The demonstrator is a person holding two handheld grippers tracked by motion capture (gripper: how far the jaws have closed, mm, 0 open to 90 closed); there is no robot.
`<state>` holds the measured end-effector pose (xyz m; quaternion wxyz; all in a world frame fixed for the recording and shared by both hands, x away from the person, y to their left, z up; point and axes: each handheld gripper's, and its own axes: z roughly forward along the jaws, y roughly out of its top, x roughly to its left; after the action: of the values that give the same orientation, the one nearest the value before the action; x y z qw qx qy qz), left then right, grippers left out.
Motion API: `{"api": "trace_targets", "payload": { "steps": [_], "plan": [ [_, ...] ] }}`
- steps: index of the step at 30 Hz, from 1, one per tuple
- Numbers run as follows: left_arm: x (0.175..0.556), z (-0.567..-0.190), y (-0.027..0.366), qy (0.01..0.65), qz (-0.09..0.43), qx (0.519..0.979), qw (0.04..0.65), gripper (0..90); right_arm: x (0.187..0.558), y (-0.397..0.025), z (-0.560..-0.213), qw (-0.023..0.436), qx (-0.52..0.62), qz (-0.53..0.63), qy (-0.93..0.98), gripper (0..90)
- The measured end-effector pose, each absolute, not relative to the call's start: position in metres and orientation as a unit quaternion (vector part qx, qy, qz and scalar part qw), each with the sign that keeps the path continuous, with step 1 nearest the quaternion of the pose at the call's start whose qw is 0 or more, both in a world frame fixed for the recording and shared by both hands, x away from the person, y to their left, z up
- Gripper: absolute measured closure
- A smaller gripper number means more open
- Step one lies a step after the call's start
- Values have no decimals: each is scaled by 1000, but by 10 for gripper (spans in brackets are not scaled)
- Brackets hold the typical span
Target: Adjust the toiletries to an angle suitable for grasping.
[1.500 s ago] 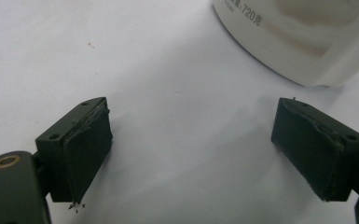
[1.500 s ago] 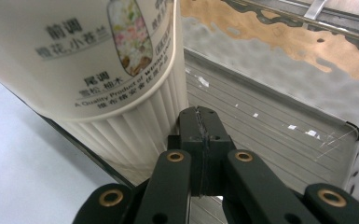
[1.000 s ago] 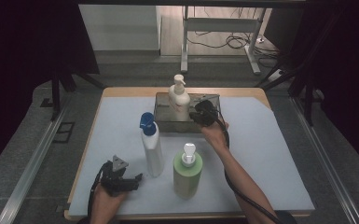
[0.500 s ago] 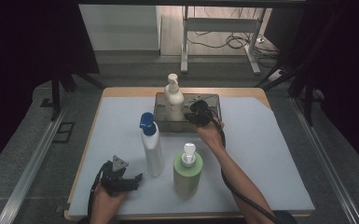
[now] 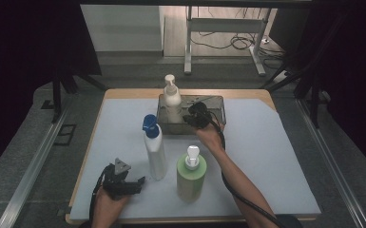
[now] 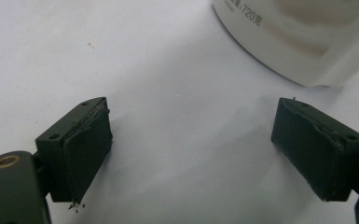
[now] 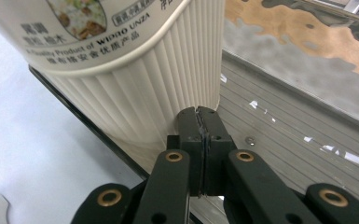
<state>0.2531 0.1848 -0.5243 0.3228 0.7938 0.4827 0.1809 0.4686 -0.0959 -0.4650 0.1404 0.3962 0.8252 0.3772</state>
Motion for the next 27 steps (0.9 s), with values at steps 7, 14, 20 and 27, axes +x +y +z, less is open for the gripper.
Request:
{"api": "trace_targets", "payload": {
  "steps": [7,14,20,27],
  "plan": [
    [253,-524,185,483,181,794,323,123,469,-91,-467,139,393,375,828,887],
    [253,-524,185,483,181,794,323,123,469,-85,-470,133,393,374,829,877],
    [253,-524,185,483,181,794,323,123,471,-82,-470,140,394,373,828,882],
    [253,-524,185,483,181,794,323,123,476,-78,-467,145,405,371,823,898]
  ]
}}
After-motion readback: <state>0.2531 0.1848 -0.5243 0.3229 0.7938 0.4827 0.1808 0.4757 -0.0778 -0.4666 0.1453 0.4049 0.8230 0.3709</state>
